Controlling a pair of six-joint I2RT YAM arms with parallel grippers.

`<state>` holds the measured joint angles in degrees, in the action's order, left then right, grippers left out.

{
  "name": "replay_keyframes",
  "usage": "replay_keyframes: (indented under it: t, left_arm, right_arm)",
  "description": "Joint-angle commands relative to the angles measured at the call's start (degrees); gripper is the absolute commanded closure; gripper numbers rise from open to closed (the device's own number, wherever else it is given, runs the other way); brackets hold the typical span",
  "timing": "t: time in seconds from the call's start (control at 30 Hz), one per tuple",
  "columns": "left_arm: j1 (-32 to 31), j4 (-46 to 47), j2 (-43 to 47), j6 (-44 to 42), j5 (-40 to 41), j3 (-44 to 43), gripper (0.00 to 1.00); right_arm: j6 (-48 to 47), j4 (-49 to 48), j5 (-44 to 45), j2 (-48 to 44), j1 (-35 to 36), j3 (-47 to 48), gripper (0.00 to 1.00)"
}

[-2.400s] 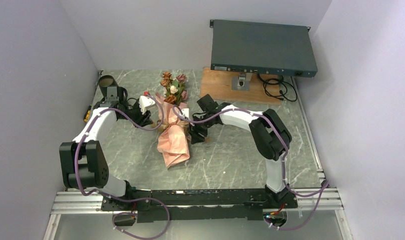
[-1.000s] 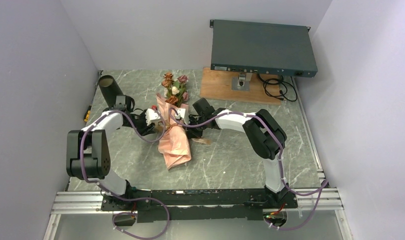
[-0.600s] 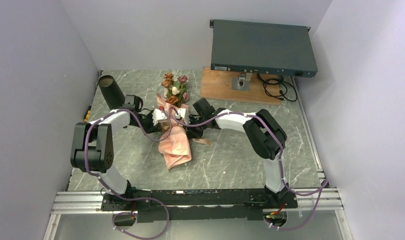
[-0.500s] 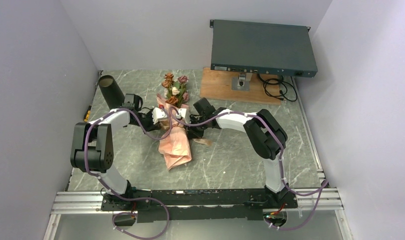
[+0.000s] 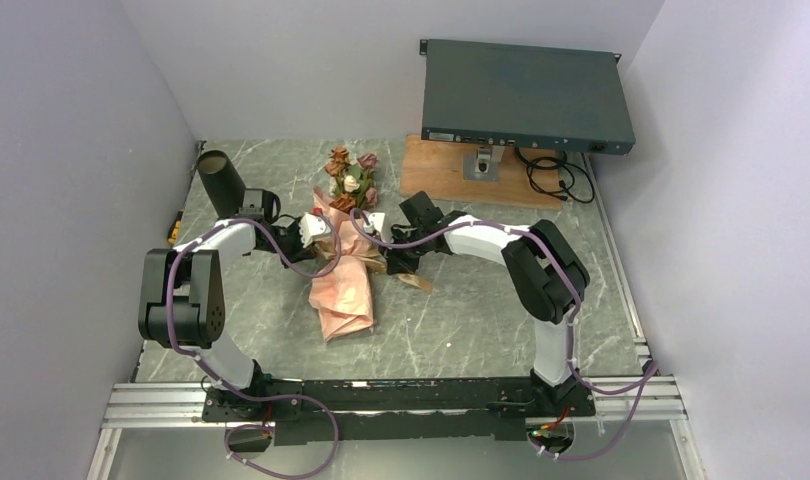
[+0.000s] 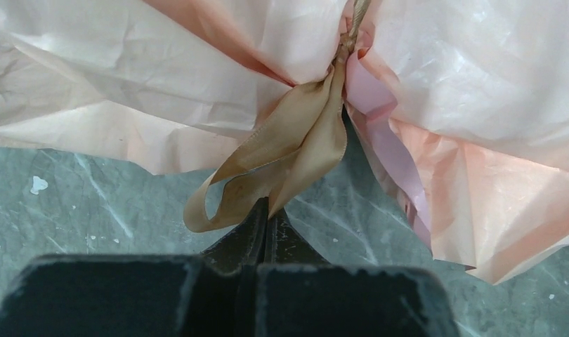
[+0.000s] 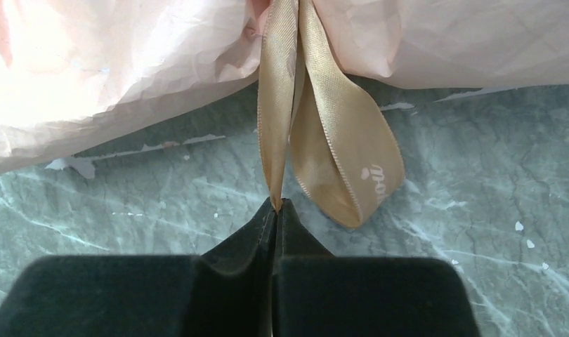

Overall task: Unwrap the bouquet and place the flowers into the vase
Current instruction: Untie the ribbon from the wrapping paper.

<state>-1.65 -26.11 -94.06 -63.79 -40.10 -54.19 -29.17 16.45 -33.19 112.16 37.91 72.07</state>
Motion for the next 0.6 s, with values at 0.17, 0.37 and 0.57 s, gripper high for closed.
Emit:
replay_keyframes:
  t: [0.17, 0.37, 0.57]
  left_arm:
    - [1.6, -2.7, 1.5, -2.9, -0.7, -1.8, 0.99]
    - [1.6, -5.0, 1.4, -3.4, -0.2, -2.8, 1.0]
    - [5.0, -7.0, 2.4, -6.0, -0.4, -2.3, 1.0]
  right_arm:
    - [-2.3, 2.3, 2.3, -3.2, -1.1, -1.9, 1.0]
    - [-2.2, 2.4, 3.5, -3.0, -1.2, -2.0, 1.0]
    - [-3.2, 2.8, 4.1, -3.8, -2.0, -3.8, 1.0]
